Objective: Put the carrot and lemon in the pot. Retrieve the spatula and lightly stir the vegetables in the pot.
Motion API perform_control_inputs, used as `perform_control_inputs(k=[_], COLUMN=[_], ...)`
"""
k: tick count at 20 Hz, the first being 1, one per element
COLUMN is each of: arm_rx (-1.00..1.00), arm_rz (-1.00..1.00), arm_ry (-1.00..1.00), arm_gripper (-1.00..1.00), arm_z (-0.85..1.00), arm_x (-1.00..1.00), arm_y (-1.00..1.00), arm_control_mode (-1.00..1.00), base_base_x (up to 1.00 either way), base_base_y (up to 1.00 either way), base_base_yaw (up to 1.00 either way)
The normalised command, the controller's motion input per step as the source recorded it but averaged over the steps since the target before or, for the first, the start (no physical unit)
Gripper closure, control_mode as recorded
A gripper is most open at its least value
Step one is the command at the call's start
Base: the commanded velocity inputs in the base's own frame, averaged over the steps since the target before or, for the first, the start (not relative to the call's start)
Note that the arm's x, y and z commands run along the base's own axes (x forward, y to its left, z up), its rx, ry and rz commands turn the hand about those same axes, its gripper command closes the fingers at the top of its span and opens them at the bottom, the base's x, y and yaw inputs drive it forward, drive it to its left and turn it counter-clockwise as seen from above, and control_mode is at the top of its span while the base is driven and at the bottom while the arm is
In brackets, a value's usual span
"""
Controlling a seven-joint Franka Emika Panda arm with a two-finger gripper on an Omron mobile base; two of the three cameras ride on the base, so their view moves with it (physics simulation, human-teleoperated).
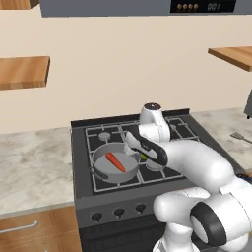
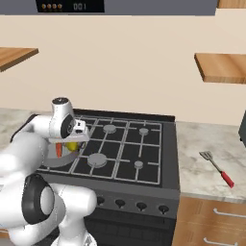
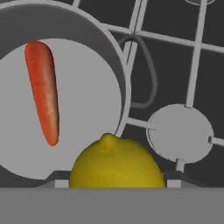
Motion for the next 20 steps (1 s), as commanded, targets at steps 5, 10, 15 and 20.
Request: perform_control_inputs(k=[5, 10, 15, 20], arm_rx=[0.0, 0.0, 0.0, 0.0], arm_rz=[0.06, 0.0, 0.03, 0.05], arm_ry=[0.51, 0.11, 0.15, 0.04], arm_gripper=[1.0, 1.0, 1.0, 1.0], arm_z=[-0.06, -0.05, -0.15, -0.26], arm_x=[0.34, 0.51, 0.12, 0.0], arm_y=[0.22, 0.35, 0.48, 0.35], arm_control_mode=[-1.0, -1.0, -1.0, -1.0], base_base_x=[0.0, 0.0, 0.0, 0.0], base_base_y=[0.0, 0.0, 0.0, 0.0], base_base_yaw=[0.0, 0.0, 0.0, 0.0])
